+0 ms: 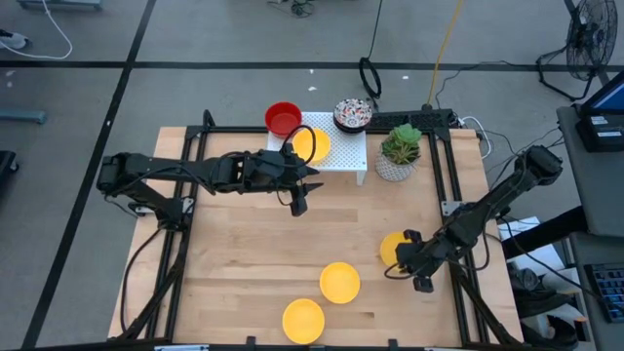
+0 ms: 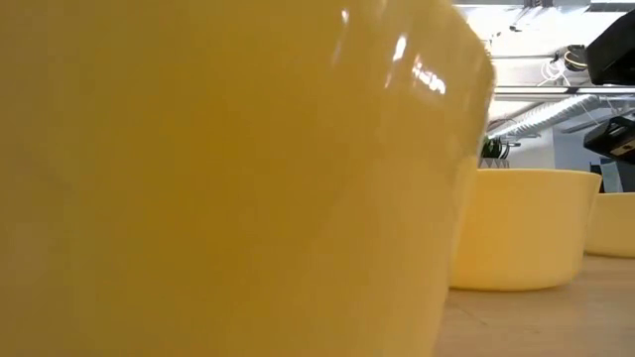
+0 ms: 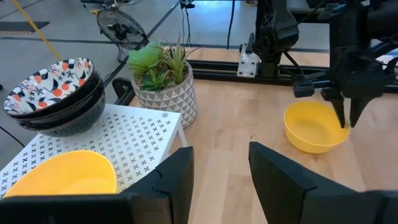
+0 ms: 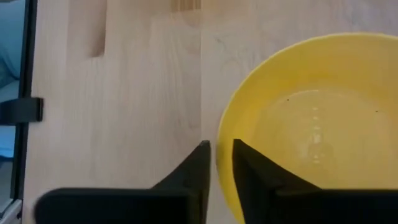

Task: Pick & Place Mini bowls
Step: Stack the yellow bowl on the other yellow bowl on the shelf

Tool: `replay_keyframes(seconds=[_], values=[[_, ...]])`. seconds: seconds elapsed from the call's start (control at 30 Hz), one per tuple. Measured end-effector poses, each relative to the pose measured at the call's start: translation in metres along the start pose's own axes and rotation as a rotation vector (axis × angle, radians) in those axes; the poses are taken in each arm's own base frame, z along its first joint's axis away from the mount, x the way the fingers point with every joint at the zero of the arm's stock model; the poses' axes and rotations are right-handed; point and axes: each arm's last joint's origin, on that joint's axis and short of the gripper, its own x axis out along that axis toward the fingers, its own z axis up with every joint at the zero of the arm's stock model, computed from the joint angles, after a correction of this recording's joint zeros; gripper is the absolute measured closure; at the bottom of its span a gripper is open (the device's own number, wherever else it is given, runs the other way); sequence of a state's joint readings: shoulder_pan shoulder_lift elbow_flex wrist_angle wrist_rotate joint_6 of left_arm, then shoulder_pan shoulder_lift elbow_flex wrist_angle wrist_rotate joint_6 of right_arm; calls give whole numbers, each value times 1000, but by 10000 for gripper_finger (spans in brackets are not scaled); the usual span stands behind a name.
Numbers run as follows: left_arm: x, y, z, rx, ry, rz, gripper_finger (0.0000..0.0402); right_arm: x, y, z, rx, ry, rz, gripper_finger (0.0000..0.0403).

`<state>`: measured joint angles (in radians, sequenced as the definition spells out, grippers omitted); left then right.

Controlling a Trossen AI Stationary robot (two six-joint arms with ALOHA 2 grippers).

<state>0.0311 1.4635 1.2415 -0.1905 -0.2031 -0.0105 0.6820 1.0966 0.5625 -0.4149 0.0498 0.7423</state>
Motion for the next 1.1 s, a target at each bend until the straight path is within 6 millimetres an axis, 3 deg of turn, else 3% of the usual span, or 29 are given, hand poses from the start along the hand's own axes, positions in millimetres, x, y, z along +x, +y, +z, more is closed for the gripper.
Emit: replay_keyframes(seconds=[0.3, 0.53, 0.73, 0.93, 1.1], values=[[0, 0, 0, -20, 0, 0, 245, 0, 0, 0, -45, -3, 1, 260], [0, 0, -1, -20, 5, 0, 245, 10, -1, -1, -172, 36, -38, 244], [0, 0, -2, -16, 25, 1, 245, 16, -3, -1, -344, 29, -118, 281], [0, 0, -4, -12, 43, 1, 245, 16, -3, 0, -397, 29, -115, 384], [0, 0, -4, 1, 44, -1, 245, 11, -1, 3, -406, -17, -91, 396]])
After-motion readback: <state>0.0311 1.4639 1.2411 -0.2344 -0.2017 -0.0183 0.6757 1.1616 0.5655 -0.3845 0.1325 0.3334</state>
